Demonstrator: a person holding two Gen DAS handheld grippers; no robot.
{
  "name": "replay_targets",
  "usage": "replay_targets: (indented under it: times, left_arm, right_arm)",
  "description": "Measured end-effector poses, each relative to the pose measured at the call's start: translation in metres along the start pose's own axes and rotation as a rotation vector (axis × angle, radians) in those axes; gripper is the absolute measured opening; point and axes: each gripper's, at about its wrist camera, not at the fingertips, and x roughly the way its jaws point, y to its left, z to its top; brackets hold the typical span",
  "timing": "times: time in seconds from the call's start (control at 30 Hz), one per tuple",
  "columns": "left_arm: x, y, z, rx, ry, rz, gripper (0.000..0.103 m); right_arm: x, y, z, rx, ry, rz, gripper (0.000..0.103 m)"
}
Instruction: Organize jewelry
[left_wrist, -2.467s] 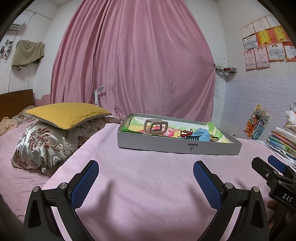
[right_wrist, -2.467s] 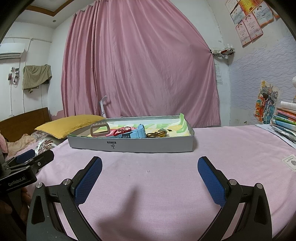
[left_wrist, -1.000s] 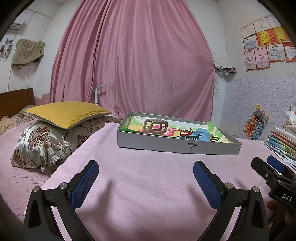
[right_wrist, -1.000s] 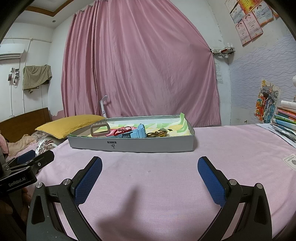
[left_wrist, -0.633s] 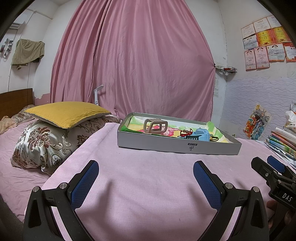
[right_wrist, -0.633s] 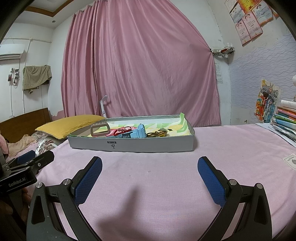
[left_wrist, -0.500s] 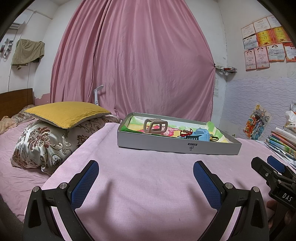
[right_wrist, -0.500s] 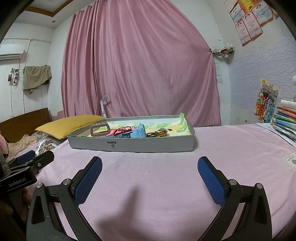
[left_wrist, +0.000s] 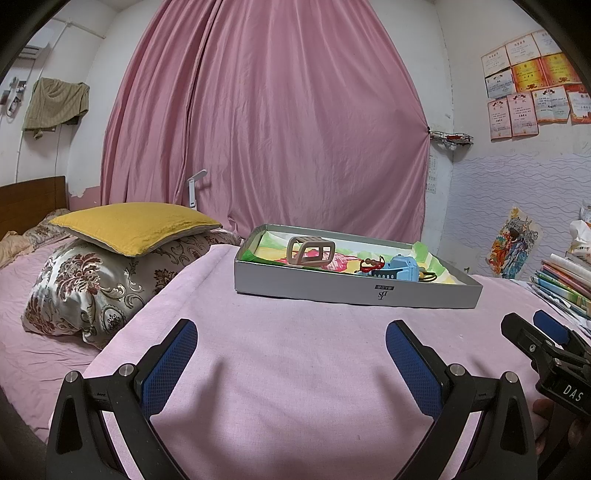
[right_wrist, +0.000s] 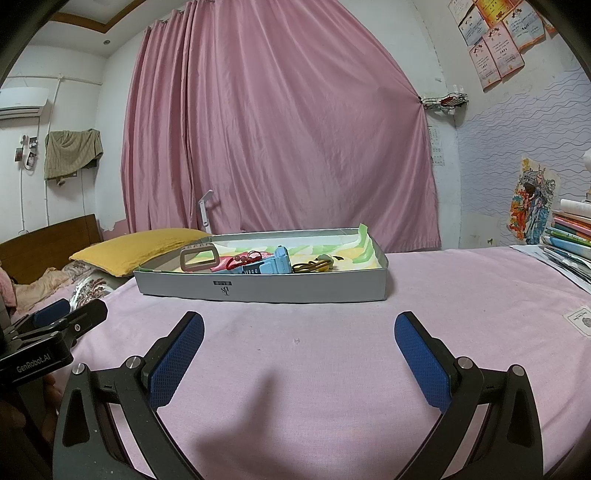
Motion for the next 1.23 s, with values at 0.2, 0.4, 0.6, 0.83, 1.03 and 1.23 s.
replay_targets:
  times: [0.2,0.4,0.6,0.83,1.03,1.23]
  left_arm:
    - [0.0001,0.0001,0.0002,0.0,0.0,0.0,0.102]
    - [0.0003,0.0004,0.0002,0.0,0.0,0.0,0.102]
    - [0.0,0.0007,-0.0005,0.001,-0.01,0.001,0.102]
    - [0.0017,-0.0012,0.0002,0.01,0.0,0.014,0.102]
    - [0.0002,-0.0036,-0.0003,0.022,-0.009,0.053,0.102]
    - [0.0005,-0.002,0.001,0.016,-0.009,0.056,0.102]
  right_arm:
    - [0.0,0.0004,-0.0003,0.0,0.001,0.0,0.101]
    - [-0.0001,0.0003,-0.0001,0.0,0.0,0.0,0.101]
    - [0.0004,0.0008,-0.0008,0.001,0.001,0.0,0.101]
    - [0.0004,0.0009,-0.0007,0.0,0.002,-0.001,0.101]
    - [0.0004,0.0,0.0001,0.0,0.002,0.0,0.101]
    - [0.0003,0.0,0.0003,0.0,0.002,0.0,0.101]
